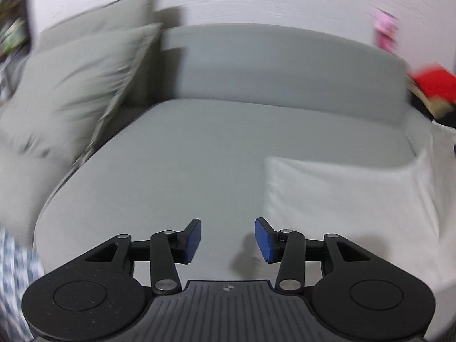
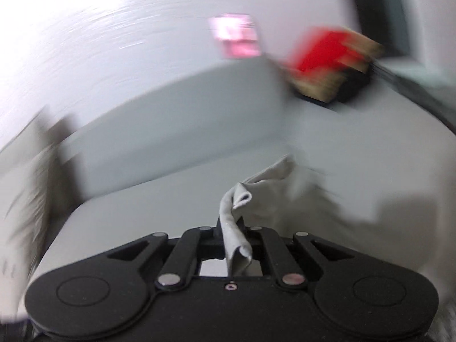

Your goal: Fold clothes

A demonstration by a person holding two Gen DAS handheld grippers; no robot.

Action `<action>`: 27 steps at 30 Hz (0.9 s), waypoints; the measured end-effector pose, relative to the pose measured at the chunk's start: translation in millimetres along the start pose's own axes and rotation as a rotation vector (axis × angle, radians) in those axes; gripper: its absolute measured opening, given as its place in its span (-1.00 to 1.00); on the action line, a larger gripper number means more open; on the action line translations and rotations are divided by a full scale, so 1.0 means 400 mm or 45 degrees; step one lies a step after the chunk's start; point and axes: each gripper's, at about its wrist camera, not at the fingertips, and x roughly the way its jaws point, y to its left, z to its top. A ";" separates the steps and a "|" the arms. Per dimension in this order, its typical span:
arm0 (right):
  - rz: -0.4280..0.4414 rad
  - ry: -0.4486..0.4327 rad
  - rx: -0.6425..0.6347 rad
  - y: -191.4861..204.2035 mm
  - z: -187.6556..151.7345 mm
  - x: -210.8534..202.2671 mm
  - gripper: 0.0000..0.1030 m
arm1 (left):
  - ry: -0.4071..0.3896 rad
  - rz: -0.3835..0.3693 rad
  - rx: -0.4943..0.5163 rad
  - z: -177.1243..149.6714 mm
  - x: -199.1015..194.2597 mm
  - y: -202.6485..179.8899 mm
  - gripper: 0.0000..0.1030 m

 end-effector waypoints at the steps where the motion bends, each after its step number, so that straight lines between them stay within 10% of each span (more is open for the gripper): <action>1: 0.051 0.023 -0.082 0.066 0.000 0.012 -0.92 | 0.012 0.000 -0.062 -0.002 0.010 0.025 -0.18; 9: 0.196 0.563 -0.378 0.377 -0.206 0.228 -0.92 | 0.069 -0.050 -0.396 -0.061 0.045 0.117 -0.28; 19: 0.298 0.450 -0.146 0.383 -0.128 0.184 -0.92 | 0.079 -0.069 -0.473 -0.042 0.057 0.113 -0.28; 25: 0.326 0.535 -0.278 0.431 -0.179 0.206 -0.91 | 0.060 -0.012 -0.518 -0.051 0.037 0.134 -0.28; 27: 0.397 0.622 -0.367 0.450 -0.188 0.222 -0.64 | 0.055 -0.009 -0.537 -0.054 0.032 0.141 -0.28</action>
